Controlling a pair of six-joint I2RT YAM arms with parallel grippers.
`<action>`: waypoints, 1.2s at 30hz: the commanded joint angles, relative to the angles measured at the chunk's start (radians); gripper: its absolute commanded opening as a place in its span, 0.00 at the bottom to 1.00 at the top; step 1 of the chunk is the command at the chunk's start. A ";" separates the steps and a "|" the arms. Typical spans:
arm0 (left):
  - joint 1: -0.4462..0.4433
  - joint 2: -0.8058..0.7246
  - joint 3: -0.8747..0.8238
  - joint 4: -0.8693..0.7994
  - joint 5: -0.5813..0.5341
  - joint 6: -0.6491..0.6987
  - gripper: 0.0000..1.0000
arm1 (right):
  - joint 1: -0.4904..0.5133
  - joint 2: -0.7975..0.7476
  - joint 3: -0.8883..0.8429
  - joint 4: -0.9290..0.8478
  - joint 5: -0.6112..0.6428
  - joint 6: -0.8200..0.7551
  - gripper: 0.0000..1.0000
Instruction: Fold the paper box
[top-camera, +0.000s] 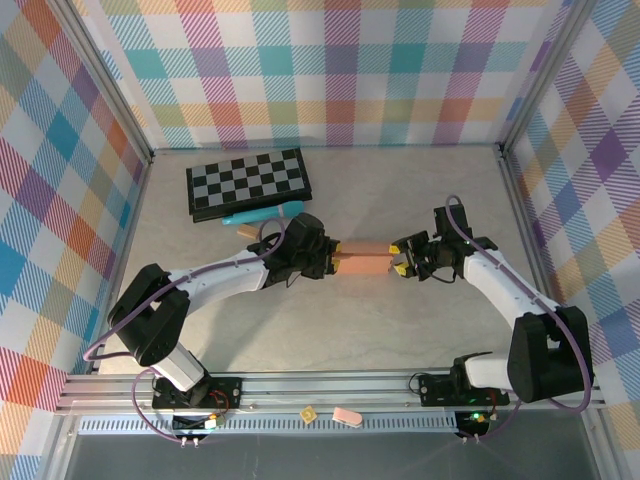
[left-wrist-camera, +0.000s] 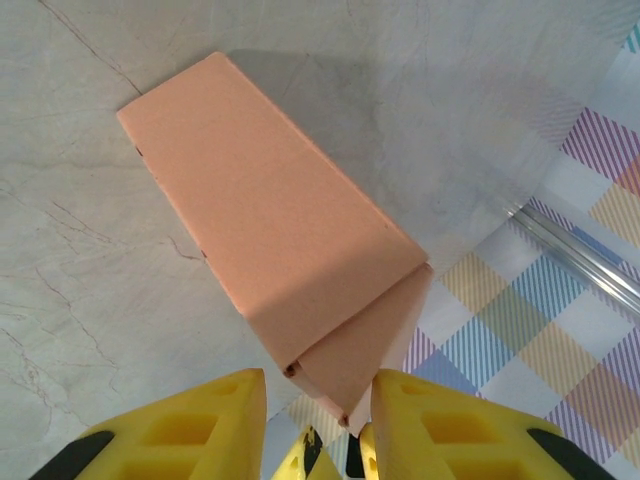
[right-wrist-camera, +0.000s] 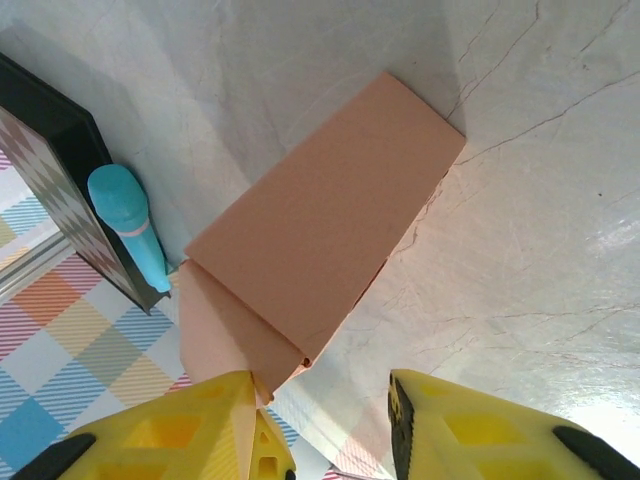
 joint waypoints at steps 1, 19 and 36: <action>-0.012 0.006 -0.037 -0.065 -0.014 -0.010 0.31 | -0.001 0.023 -0.032 -0.057 0.047 -0.028 0.39; 0.034 -0.041 0.017 -0.130 0.005 0.149 0.46 | 0.000 0.070 0.009 -0.156 0.070 -0.039 0.39; 0.023 0.022 0.026 -0.174 0.098 0.194 0.38 | -0.001 0.069 0.001 -0.154 0.070 -0.023 0.38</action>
